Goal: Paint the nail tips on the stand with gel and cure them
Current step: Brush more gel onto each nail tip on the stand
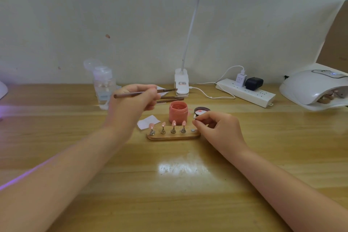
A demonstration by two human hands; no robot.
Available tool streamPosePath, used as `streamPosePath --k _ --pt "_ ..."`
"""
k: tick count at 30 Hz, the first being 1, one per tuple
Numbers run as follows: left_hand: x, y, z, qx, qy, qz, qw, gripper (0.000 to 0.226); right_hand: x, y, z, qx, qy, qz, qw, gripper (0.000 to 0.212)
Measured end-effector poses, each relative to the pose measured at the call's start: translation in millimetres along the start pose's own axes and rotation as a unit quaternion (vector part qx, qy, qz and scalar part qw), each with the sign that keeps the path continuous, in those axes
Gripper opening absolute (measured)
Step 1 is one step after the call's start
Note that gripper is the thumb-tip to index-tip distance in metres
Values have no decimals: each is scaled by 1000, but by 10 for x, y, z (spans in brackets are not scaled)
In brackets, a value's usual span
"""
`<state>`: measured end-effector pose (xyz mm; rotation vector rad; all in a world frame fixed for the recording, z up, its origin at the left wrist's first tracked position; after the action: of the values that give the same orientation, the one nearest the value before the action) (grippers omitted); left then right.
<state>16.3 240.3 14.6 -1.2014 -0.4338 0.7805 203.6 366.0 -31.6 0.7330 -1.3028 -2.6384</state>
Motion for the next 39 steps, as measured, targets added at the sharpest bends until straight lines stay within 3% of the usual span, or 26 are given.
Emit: streamPosePath --k 4,10,18,39 --pt "140 -53 -421 142 49 113 982 14 -16 27 -7 10 -14 33 999 10" --pt "213 0 -636 231 103 182 950 26 -21 42 -19 19 -12 60 998 18" --pt "270 79 -667 254 116 205 938 27 -12 53 -27 18 -2 57 998 7" --pt "229 131 -669 202 121 156 959 20 -16 56 -33 -1 -5 32 999 5"
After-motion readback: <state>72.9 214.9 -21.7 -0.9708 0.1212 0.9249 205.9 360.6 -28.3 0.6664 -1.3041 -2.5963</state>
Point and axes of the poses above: each hand's wrist, its own z-axis towards the middle knuckle, its own x-axis out of the palm, y = z × x, the point moved 3 cm from there along z, towards the middle knuckle, and after that the axes turned 10 degrees about z, right-handed, at the moved point
